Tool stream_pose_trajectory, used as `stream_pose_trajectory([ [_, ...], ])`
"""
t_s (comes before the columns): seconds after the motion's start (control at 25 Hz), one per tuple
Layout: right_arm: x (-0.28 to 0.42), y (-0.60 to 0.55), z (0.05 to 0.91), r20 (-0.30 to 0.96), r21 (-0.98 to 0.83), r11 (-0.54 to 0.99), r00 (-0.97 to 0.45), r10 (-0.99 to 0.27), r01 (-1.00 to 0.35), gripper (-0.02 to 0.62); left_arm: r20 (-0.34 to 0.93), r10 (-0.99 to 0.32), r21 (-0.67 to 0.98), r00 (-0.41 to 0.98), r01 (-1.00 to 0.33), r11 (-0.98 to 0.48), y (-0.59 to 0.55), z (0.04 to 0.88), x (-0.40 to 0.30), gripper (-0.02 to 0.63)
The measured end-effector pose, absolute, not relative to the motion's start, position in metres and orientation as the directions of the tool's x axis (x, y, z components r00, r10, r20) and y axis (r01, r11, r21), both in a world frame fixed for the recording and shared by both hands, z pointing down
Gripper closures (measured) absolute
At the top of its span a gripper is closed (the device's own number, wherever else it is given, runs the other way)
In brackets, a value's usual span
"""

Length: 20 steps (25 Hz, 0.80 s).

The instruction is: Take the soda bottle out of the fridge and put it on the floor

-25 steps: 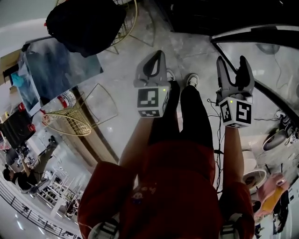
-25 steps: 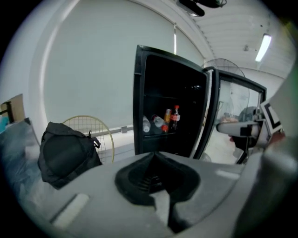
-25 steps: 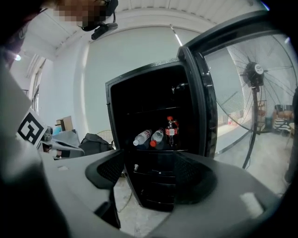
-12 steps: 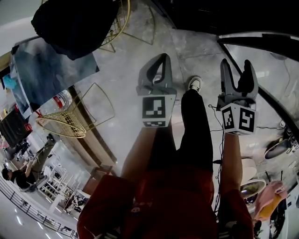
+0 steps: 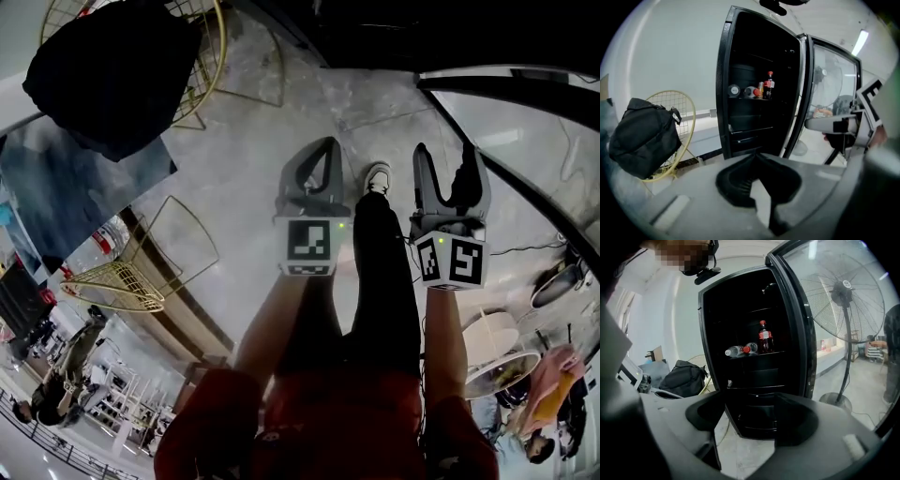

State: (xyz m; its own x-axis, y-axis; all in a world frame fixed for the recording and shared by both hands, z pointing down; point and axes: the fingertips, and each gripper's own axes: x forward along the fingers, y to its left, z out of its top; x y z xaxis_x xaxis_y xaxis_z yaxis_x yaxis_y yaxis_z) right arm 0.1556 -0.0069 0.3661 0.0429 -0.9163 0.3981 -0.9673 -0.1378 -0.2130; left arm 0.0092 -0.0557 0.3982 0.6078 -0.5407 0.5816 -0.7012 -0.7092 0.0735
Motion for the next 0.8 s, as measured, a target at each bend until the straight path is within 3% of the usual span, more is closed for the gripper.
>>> stream_pose_trajectory([
  [0.8, 0.194, -0.061, 0.326, 0.303, -0.151, -0.164, 0.112, -0.946, -0.975, 0.287, 0.553, -0.554, 0.102, 0.623, -0.71, -0.697, -0.079, 0.378, 0.019, 0.606],
])
